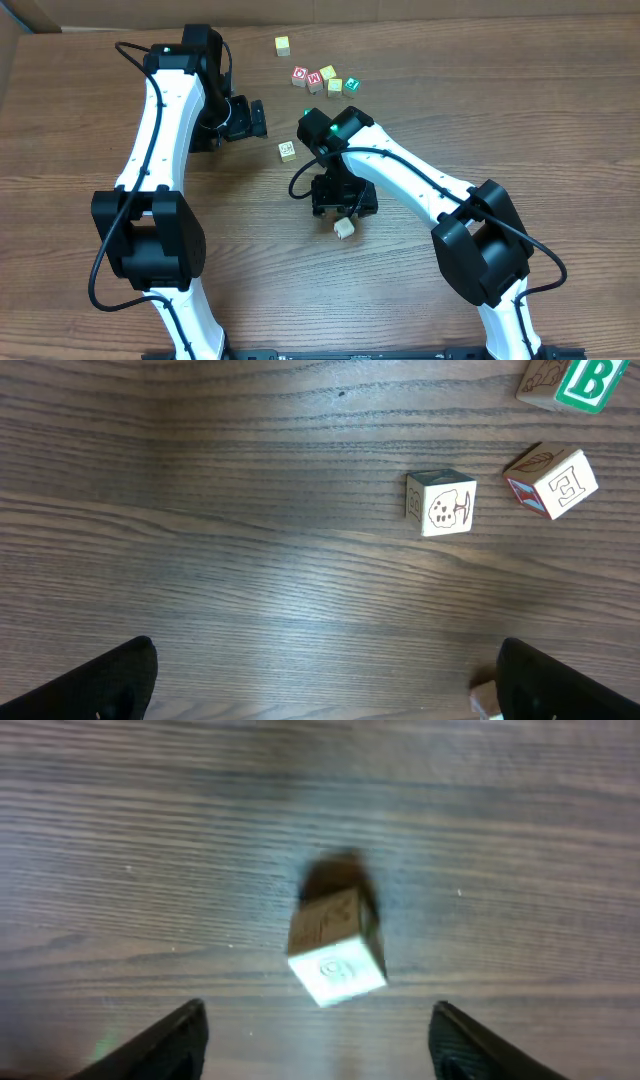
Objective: Flip 4 blocks
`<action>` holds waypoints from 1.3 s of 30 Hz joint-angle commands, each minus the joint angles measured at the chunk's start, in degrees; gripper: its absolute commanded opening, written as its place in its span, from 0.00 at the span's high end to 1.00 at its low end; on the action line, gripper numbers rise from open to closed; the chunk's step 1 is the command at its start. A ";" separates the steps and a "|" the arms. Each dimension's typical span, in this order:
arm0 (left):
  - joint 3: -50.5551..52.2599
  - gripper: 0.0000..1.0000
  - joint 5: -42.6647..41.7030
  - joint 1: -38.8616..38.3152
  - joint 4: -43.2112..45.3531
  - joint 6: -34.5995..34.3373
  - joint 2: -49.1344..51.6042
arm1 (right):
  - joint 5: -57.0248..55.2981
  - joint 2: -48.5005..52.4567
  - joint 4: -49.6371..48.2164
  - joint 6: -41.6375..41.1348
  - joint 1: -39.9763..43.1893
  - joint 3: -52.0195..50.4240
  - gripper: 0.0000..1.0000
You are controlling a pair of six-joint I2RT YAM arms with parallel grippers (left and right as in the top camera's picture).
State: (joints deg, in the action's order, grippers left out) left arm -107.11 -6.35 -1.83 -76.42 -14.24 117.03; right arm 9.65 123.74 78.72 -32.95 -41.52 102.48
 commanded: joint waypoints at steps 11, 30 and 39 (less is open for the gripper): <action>0.04 0.00 0.59 0.28 0.15 -0.11 -1.22 | -0.68 0.04 -0.33 0.37 -0.81 -4.59 0.23; 0.04 0.00 0.57 0.28 0.15 -0.13 -1.22 | -4.15 0.04 -7.32 -16.17 -4.28 -8.79 0.52; 0.04 0.00 0.57 0.28 0.13 -0.13 -1.22 | -7.89 0.04 -11.63 -16.13 -4.11 -8.79 0.57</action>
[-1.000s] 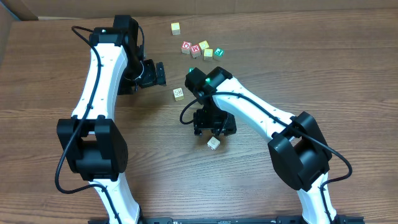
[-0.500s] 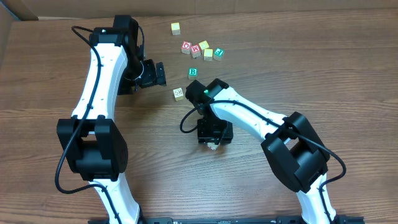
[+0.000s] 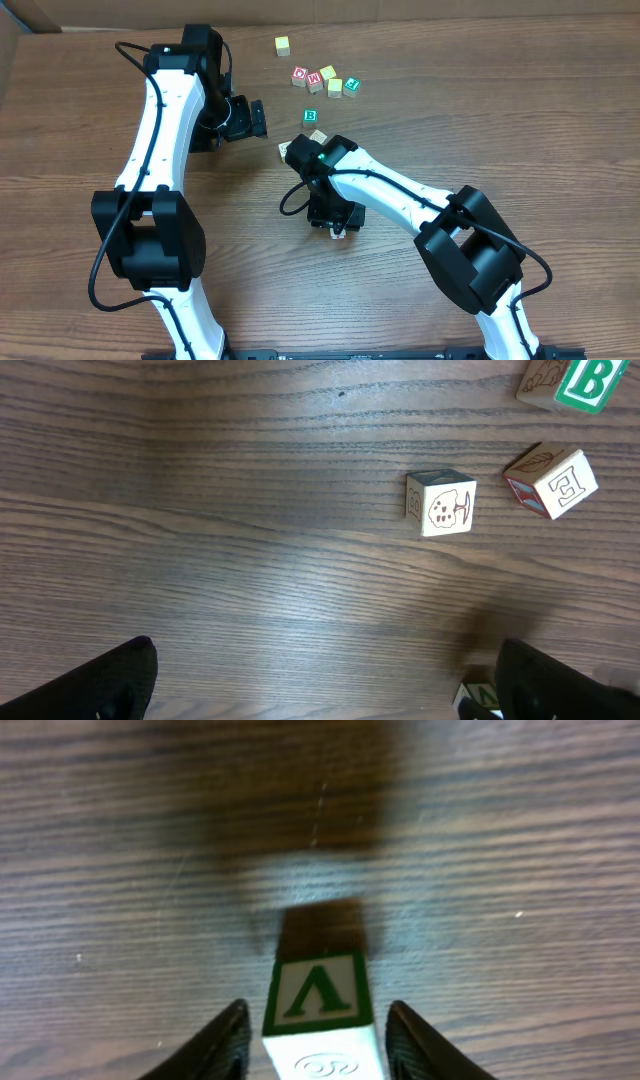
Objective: Flip 4 blocks
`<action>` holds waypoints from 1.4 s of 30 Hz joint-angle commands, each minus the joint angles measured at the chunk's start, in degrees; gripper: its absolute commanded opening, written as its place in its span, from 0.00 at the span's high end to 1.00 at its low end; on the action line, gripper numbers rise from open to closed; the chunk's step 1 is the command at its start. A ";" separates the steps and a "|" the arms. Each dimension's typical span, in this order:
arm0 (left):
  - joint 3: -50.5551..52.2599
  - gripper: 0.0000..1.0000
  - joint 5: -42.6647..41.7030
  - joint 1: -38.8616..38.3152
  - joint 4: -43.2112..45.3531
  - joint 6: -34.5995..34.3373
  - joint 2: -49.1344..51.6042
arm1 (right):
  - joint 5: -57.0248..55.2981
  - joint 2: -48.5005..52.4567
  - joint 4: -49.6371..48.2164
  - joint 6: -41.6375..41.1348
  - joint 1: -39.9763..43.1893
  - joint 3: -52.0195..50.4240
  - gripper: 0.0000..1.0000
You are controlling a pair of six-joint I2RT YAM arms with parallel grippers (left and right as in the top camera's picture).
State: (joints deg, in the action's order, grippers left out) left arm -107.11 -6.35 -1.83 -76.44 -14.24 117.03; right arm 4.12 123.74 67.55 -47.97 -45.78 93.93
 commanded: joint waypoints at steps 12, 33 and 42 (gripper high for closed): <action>0.04 0.00 0.59 -0.04 0.20 -0.13 -1.22 | -4.22 0.04 0.11 -1.09 0.15 -0.24 0.73; 0.04 0.00 0.63 -0.55 0.26 -0.13 -1.22 | -1.68 0.04 -2.19 9.86 4.33 1.31 0.45; 0.04 0.00 1.01 -1.60 0.74 -0.11 -1.20 | -0.24 0.04 2.10 10.64 10.08 16.06 0.22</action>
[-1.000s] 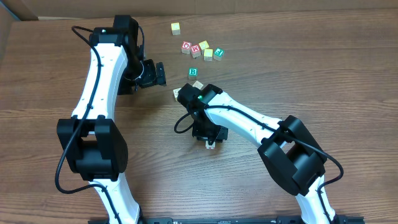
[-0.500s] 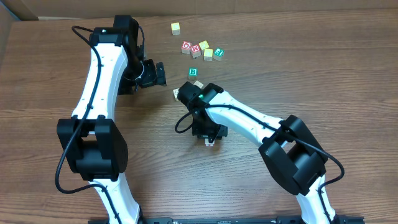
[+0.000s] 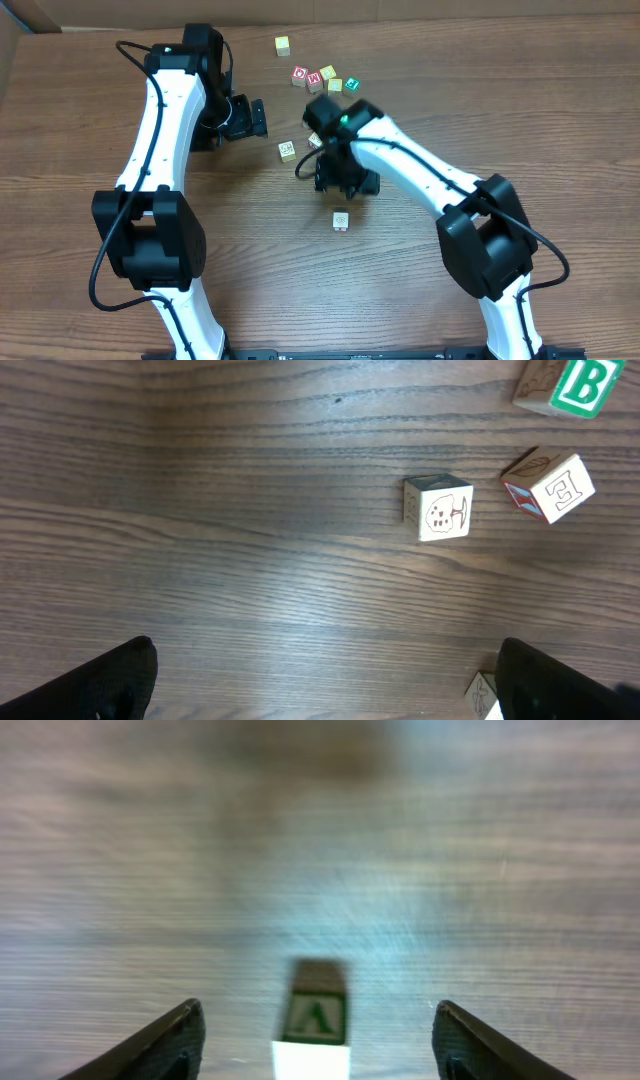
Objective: Flip 4 blocks
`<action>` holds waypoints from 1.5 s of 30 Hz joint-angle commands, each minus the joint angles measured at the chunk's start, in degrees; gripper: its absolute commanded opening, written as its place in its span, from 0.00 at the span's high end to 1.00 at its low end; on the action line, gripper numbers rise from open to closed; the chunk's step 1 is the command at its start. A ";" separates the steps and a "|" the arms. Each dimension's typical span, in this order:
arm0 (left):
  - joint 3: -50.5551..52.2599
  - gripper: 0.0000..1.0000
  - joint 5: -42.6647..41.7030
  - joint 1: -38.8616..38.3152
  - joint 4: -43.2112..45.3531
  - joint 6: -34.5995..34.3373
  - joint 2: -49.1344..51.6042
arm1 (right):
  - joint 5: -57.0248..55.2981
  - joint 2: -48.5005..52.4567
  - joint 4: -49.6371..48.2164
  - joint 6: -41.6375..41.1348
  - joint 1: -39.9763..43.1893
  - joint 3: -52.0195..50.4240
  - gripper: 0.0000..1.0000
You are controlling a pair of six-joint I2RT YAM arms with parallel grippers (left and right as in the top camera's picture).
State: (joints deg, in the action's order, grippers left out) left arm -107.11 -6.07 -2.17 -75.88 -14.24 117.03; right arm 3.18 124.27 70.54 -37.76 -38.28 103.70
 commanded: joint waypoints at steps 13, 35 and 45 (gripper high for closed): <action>0.04 0.00 5.29 -1.27 0.09 -0.17 -1.20 | -5.42 3.56 -22.05 -4.24 3.72 7.10 0.20; 0.07 0.00 5.42 -0.55 -0.13 -2.12 -1.20 | -7.34 8.52 -28.92 -16.41 1.73 2.62 0.39; 0.07 0.00 5.40 -0.59 -0.15 -2.10 -1.20 | -14.95 8.52 -30.47 -20.81 -1.22 2.36 0.39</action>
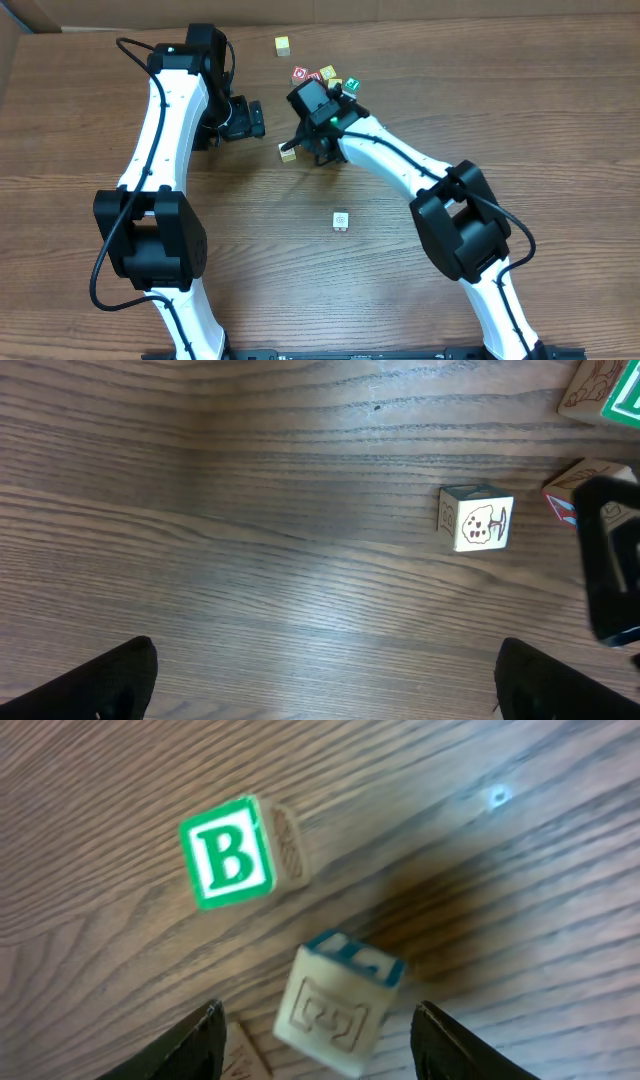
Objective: Flip 4 blocks
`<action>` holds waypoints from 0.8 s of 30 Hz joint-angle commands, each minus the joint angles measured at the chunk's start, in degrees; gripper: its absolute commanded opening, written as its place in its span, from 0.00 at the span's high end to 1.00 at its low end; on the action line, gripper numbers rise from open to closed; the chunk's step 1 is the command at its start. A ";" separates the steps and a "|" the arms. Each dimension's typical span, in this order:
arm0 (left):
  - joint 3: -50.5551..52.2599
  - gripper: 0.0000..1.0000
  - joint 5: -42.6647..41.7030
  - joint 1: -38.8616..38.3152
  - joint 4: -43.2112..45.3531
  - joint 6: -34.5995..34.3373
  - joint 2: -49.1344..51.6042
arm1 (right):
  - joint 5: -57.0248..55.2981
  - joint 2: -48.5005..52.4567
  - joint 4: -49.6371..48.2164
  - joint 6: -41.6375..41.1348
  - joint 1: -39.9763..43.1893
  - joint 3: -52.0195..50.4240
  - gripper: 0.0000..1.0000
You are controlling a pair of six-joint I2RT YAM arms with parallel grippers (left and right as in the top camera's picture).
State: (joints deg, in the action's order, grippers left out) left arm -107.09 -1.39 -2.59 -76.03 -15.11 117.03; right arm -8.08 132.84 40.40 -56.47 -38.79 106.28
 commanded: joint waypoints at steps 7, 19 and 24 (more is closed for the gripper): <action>0.04 0.00 0.72 -0.17 -0.02 -1.22 -1.20 | -5.84 0.04 -0.70 -2.12 -0.96 -0.22 0.42; 0.04 0.00 0.72 -0.17 -0.07 -1.22 -1.20 | -8.22 1.88 -1.11 -2.27 -1.09 -0.22 0.50; 0.04 0.00 0.74 -0.17 -0.09 -1.22 -1.20 | -8.44 1.88 0.22 -2.01 -1.05 -0.22 0.61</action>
State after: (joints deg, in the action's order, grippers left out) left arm -107.09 -1.39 -2.63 -76.03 -15.14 117.03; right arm -15.44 133.91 40.29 -58.24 -39.79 106.26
